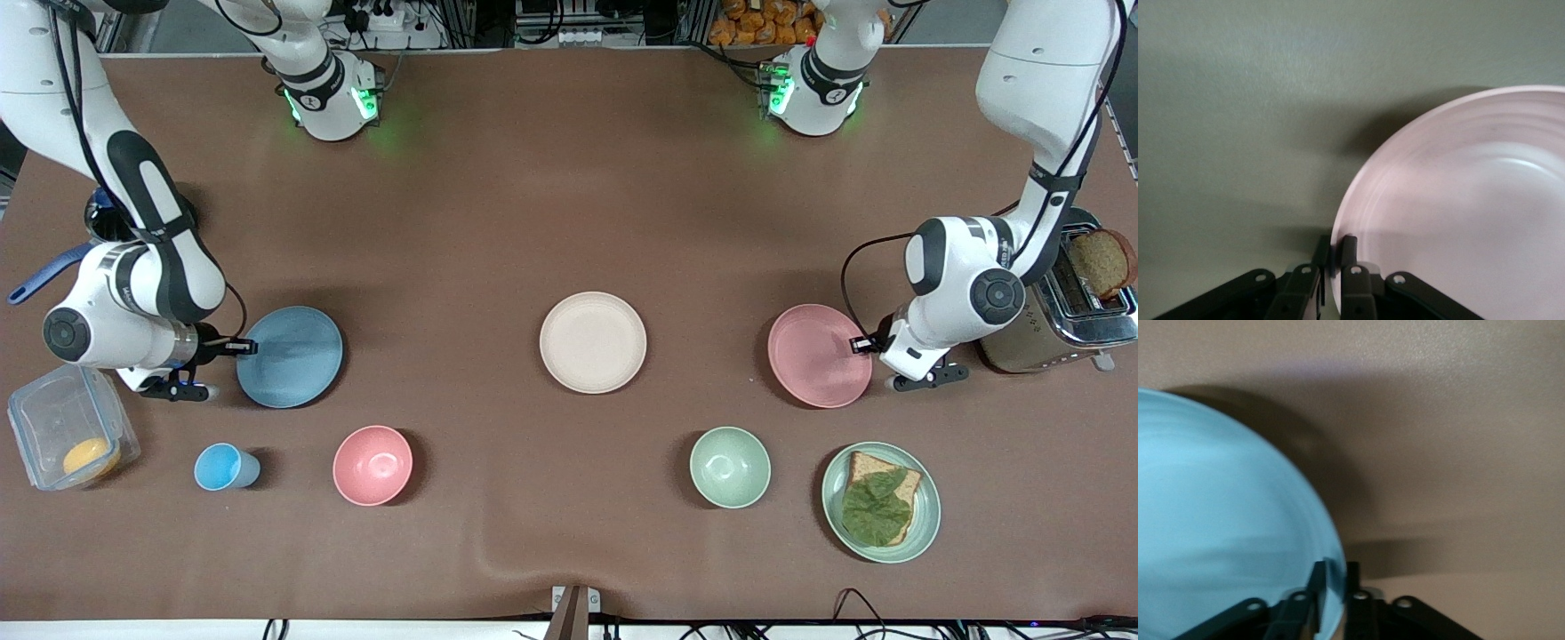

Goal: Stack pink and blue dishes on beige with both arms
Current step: 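Grip the pink and blue plate rims with the left and right grippers, then slide the pink plate onto the beige plate with the left gripper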

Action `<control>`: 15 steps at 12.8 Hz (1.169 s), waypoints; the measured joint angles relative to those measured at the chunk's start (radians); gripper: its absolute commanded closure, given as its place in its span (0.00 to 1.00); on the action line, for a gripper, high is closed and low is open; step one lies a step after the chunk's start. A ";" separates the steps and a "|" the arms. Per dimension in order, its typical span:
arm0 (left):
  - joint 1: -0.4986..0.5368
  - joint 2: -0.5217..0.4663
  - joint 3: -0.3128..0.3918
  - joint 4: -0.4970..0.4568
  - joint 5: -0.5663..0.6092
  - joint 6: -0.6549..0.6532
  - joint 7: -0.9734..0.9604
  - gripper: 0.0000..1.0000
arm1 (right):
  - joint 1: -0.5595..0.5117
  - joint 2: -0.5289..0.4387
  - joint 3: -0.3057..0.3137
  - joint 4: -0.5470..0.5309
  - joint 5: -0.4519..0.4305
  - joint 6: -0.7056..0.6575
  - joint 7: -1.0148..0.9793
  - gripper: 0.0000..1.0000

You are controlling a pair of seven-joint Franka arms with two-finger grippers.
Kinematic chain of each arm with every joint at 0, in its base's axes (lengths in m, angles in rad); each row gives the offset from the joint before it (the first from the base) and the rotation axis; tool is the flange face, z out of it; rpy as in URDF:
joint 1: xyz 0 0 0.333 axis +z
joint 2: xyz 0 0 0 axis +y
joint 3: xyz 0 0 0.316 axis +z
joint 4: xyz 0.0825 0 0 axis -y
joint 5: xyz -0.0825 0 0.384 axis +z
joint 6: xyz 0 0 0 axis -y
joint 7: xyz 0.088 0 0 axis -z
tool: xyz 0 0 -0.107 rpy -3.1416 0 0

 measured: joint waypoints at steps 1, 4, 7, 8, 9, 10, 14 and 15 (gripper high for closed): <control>0.000 -0.003 -0.006 0.002 0.000 0.001 0.000 1.00 | 0.000 -0.004 0.001 0.006 0.001 -0.003 0.000 1.00; 0.001 -0.037 -0.064 0.015 0.000 -0.015 0.000 1.00 | 0.001 -0.014 0.006 0.021 0.001 -0.011 -0.001 1.00; 0.000 -0.125 -0.170 0.038 -0.039 -0.107 -0.038 1.00 | 0.010 -0.058 0.013 0.042 0.001 -0.067 -0.001 1.00; -0.001 -0.148 -0.209 0.041 -0.062 -0.128 -0.067 1.00 | 0.018 -0.083 0.016 0.050 0.001 -0.092 -0.001 1.00; -0.004 -0.159 -0.247 0.042 -0.089 -0.134 -0.102 1.00 | 0.026 -0.109 0.017 0.052 0.001 -0.108 -0.001 1.00; -0.013 -0.158 -0.283 0.047 -0.109 -0.134 -0.151 1.00 | 0.032 -0.131 0.022 0.052 0.001 -0.121 -0.001 1.00; -0.141 -0.114 -0.321 0.091 -0.115 -0.127 -0.393 1.00 | 0.040 -0.165 0.071 0.053 0.101 -0.159 0.000 1.00; -0.176 -0.094 -0.322 0.105 -0.115 -0.115 -0.441 1.00 | 0.045 -0.170 0.088 0.057 0.125 -0.169 0.002 1.00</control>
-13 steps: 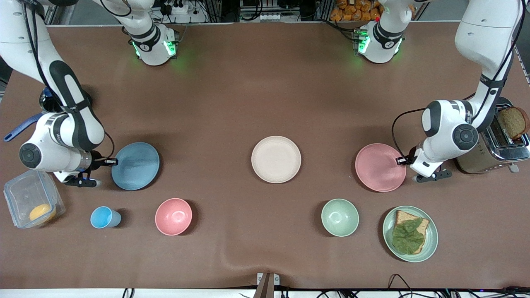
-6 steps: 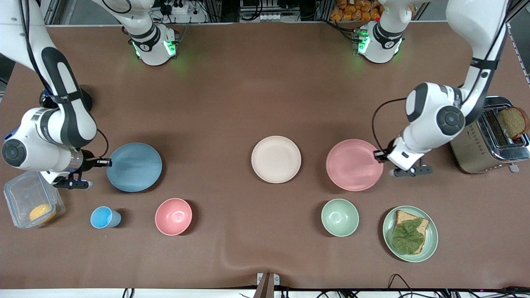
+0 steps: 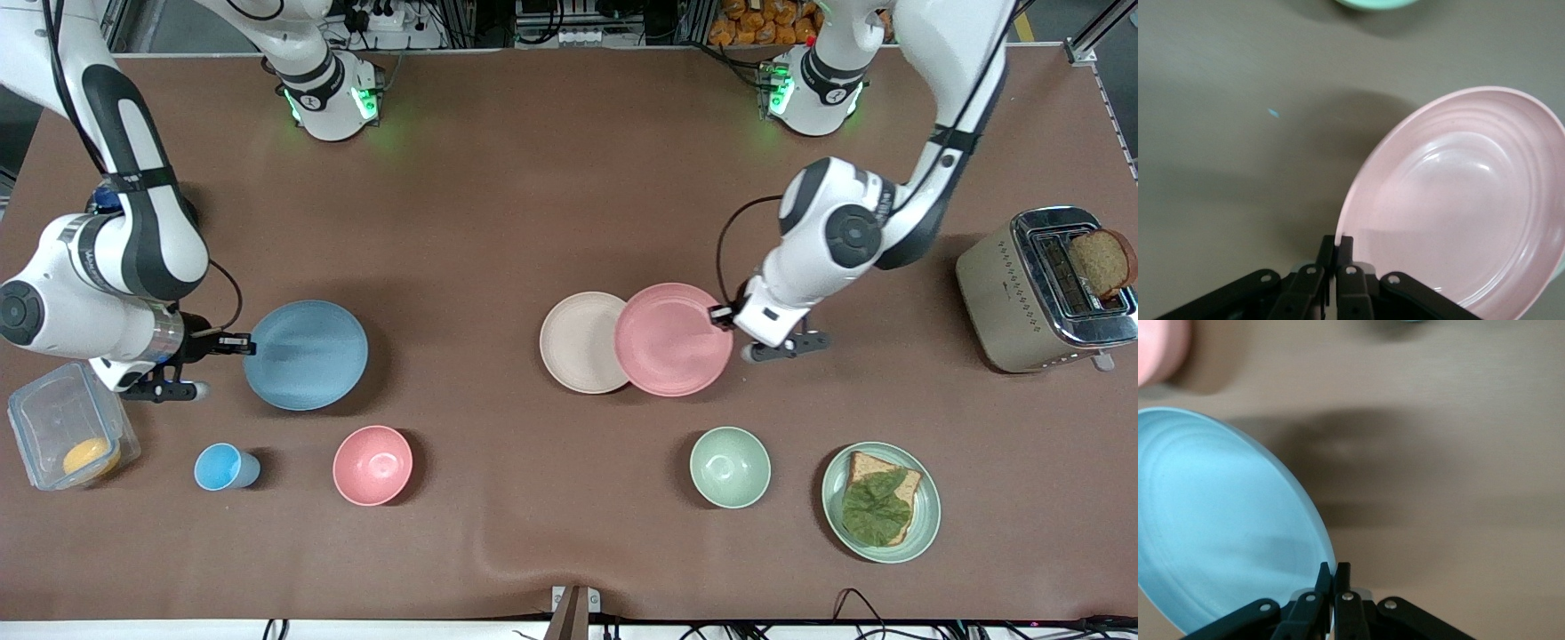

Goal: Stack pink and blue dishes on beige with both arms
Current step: 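Slide the pink plate onto the beige plate with the left gripper, then release pink with the left gripper while the right gripper slides the blue plate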

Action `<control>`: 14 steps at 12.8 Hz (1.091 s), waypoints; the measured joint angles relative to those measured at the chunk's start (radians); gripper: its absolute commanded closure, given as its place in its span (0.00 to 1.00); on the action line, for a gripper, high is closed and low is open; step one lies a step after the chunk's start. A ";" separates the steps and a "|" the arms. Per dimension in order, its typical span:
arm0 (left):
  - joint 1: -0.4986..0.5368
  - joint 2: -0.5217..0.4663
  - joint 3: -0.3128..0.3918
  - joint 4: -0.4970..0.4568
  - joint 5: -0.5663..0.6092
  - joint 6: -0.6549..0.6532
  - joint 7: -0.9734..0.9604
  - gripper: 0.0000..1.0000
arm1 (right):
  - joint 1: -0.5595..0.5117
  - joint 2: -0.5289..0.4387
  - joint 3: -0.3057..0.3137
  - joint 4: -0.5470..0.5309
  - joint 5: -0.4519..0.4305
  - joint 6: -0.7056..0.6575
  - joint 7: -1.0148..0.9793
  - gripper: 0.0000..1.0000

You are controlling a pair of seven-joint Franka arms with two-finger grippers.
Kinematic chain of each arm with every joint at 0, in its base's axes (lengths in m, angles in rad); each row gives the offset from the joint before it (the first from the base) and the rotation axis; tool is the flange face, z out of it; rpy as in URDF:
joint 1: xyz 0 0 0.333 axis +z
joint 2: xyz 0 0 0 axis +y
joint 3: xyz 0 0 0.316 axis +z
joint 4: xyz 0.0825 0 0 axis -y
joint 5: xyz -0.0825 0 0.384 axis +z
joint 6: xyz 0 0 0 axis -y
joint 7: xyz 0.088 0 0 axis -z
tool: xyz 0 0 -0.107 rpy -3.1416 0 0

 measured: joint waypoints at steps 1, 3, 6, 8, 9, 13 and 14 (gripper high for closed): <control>-0.030 0.021 0.000 0.011 0.000 0.016 -0.035 1.00 | 0.006 -0.005 0.015 0.007 0.019 -0.008 0.005 1.00; -0.070 0.061 0.000 0.022 0.000 0.055 -0.077 1.00 | 0.015 -0.013 0.033 0.020 0.047 -0.023 0.012 1.00; -0.098 0.115 0.001 0.024 0.000 0.117 -0.102 1.00 | 0.016 -0.016 0.036 0.025 0.069 -0.028 0.012 1.00; -0.110 0.147 0.001 0.034 0.000 0.142 -0.108 1.00 | 0.016 -0.016 0.036 0.025 0.075 -0.029 0.013 1.00; -0.119 0.162 0.001 0.042 0.000 0.144 -0.110 1.00 | 0.016 -0.016 0.037 0.025 0.076 -0.029 0.015 1.00; -0.162 0.207 0.005 0.077 0.000 0.149 -0.136 1.00 | 0.028 -0.016 0.041 0.028 0.078 -0.029 0.043 1.00; -0.168 0.215 0.007 0.082 0.000 0.151 -0.137 1.00 | 0.035 -0.016 0.042 0.030 0.079 -0.029 0.058 1.00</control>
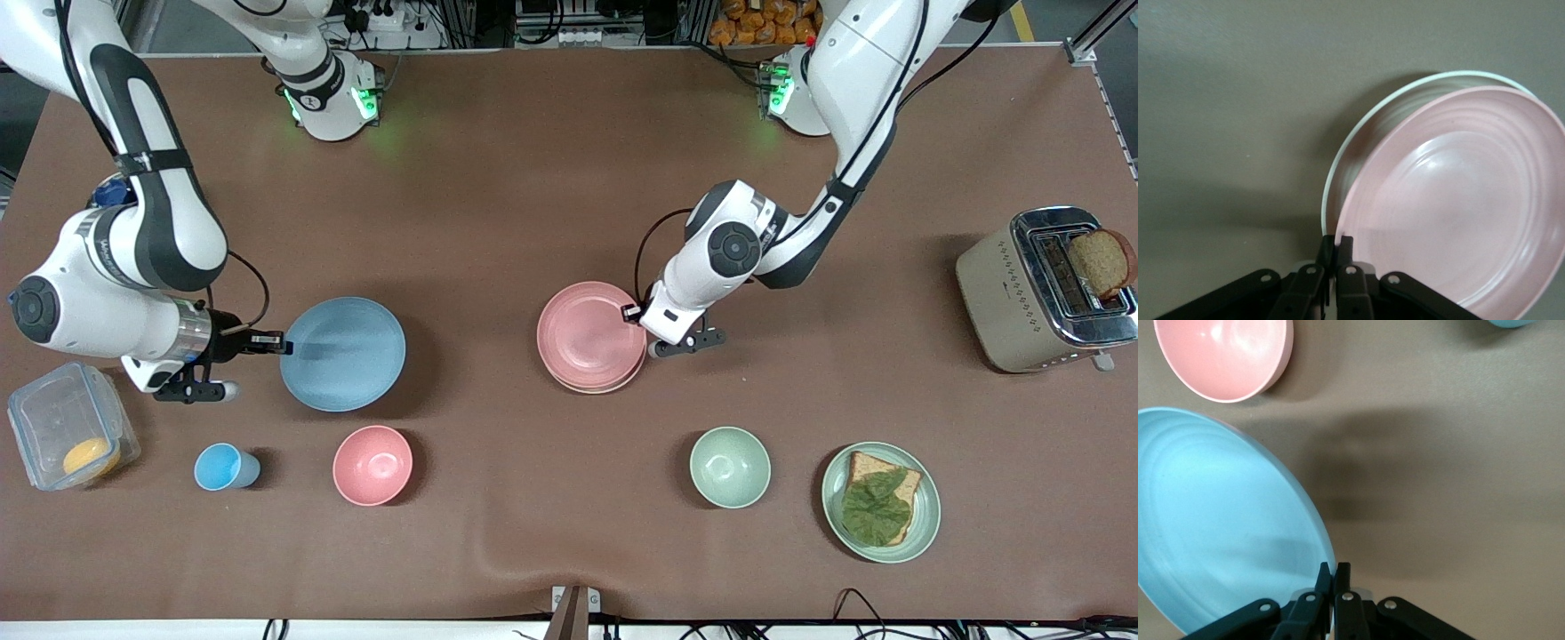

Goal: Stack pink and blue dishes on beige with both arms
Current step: 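Release pink with the left gripper while the right gripper slides the blue plate, then stack the blue plate with the right gripper while the left gripper withdraws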

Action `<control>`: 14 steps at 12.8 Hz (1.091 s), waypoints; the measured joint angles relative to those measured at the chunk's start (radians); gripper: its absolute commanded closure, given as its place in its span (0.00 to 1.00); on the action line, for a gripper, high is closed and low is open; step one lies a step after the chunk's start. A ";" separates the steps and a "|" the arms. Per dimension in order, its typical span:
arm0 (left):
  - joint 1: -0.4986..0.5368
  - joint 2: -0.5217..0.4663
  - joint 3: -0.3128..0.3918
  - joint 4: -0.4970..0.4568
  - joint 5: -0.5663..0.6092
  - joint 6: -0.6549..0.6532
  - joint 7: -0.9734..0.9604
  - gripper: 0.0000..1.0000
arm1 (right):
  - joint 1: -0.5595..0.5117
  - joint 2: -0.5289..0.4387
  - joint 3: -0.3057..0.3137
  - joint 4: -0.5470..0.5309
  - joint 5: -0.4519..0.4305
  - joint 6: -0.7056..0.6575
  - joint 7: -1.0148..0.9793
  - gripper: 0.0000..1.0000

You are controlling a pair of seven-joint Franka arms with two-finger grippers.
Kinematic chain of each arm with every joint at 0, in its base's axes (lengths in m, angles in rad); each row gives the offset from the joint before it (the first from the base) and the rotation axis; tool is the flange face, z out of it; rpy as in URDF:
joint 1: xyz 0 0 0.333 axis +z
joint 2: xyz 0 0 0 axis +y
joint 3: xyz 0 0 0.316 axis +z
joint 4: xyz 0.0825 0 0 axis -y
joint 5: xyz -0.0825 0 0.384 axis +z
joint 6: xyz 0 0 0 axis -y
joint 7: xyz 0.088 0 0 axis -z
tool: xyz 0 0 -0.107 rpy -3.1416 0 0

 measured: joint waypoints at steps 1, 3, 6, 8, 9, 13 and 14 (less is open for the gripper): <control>-0.001 0.004 0.001 0.003 0.000 0.001 0.000 1.00 | 0.011 0.000 0.001 0.002 0.001 0.000 0.023 1.00; -0.001 0.008 0.004 0.005 0.001 0.001 0.000 1.00 | 0.045 0.000 0.002 0.015 0.004 0.000 0.093 1.00; -0.001 0.015 0.011 0.012 0.003 0.001 0.000 0.88 | 0.113 0.000 0.004 0.041 0.008 0.000 0.213 1.00; -0.001 0.020 0.016 0.021 0.006 0.001 0.000 0.00 | 0.150 0.000 0.005 0.052 0.013 0.000 0.279 1.00; -0.001 0.022 0.016 0.026 0.006 0.001 0.000 0.00 | 0.167 0.000 0.005 0.053 0.034 0.001 0.301 1.00; 0.015 0.001 0.026 0.070 0.014 -0.001 -0.008 0.00 | 0.250 0.020 0.005 0.053 0.105 0.027 0.395 1.00; 0.036 -0.033 0.032 0.082 0.042 -0.024 -0.002 0.00 | 0.277 0.031 0.005 0.053 0.108 0.036 0.433 1.00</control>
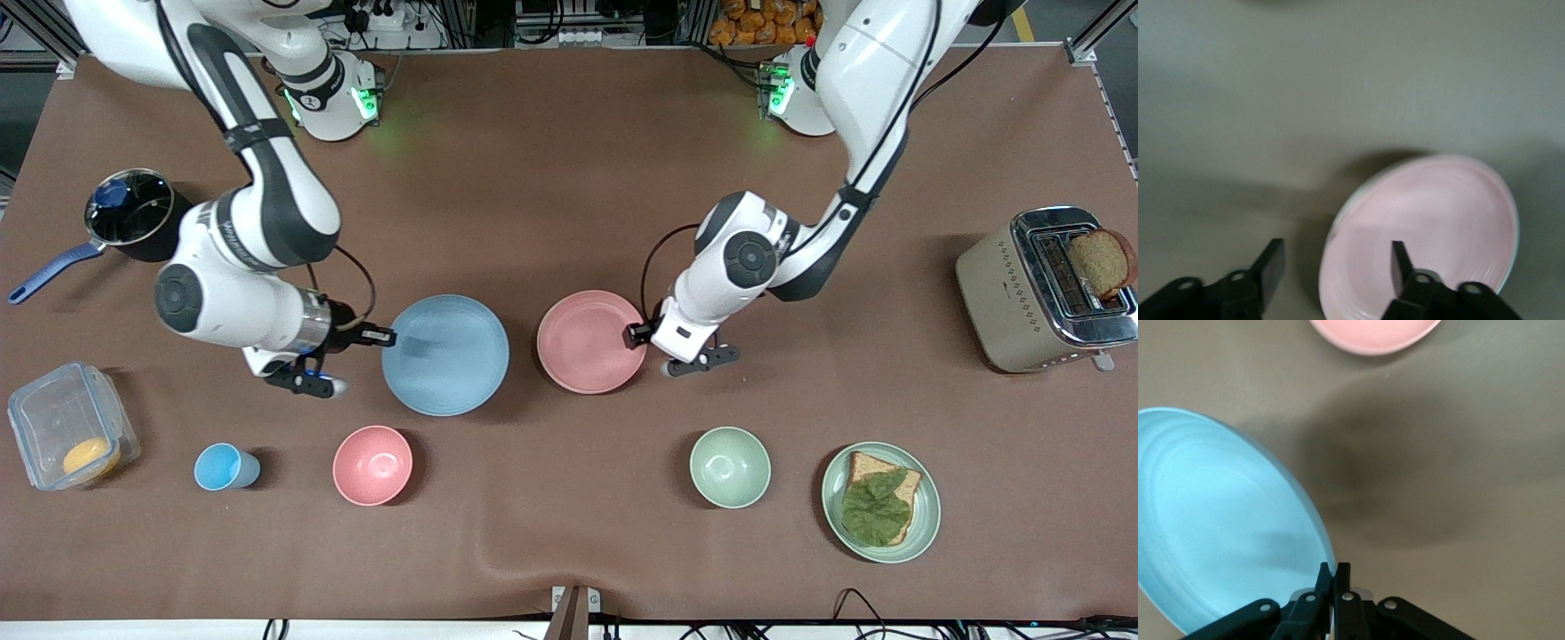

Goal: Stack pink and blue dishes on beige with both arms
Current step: 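Stack the blue plate with the right gripper while the left gripper withdraws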

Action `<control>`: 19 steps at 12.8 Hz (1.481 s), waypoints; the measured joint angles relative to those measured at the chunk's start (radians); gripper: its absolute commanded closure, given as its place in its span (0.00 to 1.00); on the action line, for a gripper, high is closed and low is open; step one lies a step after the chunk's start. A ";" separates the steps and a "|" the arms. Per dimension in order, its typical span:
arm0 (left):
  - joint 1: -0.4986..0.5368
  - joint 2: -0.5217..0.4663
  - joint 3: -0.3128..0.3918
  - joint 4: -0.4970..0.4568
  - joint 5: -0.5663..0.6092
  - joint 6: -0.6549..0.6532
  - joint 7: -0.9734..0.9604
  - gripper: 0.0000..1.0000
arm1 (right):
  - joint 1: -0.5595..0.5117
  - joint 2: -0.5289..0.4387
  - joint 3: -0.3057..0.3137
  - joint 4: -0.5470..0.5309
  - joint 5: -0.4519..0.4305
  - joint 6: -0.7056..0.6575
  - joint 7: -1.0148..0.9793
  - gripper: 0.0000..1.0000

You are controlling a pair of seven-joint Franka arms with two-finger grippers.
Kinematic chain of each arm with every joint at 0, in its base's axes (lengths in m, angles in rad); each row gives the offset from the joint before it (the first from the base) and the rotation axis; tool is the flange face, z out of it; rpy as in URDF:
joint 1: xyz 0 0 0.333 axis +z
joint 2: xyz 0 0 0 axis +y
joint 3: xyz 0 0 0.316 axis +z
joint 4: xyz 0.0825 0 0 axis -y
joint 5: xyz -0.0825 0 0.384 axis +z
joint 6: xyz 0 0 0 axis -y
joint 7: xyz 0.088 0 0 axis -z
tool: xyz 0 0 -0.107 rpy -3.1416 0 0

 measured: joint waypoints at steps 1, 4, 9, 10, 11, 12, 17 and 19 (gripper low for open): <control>0.033 -0.046 0.004 0.015 0.036 -0.049 0.015 0.00 | 0.028 0.012 0.000 0.000 0.008 0.012 0.034 1.00; 0.186 -0.223 0.008 0.083 0.070 -0.311 0.173 0.00 | 0.105 0.057 0.000 0.000 0.147 0.073 0.096 1.00; 0.370 -0.418 0.012 0.233 0.071 -0.662 0.459 0.00 | 0.264 0.107 -0.003 -0.004 0.187 0.250 0.186 1.00; 0.381 -0.438 0.013 0.243 0.071 -0.677 0.468 0.00 | 0.298 0.124 -0.004 -0.007 0.187 0.298 0.199 1.00; 0.379 -0.458 0.018 0.247 0.070 -0.685 0.473 0.00 | 0.325 0.143 -0.006 -0.010 0.187 0.340 0.209 1.00; 0.364 -0.475 0.037 0.247 0.070 -0.698 0.479 0.00 | 0.347 0.162 -0.011 -0.011 0.187 0.370 0.218 1.00; 0.262 -0.522 0.185 0.248 0.070 -0.781 0.563 0.00 | 0.454 0.197 -0.099 -0.011 0.186 0.392 0.256 0.80; 0.233 -0.538 0.212 0.248 0.070 -0.801 0.563 0.00 | 0.475 0.202 -0.104 -0.011 0.186 0.403 0.273 0.00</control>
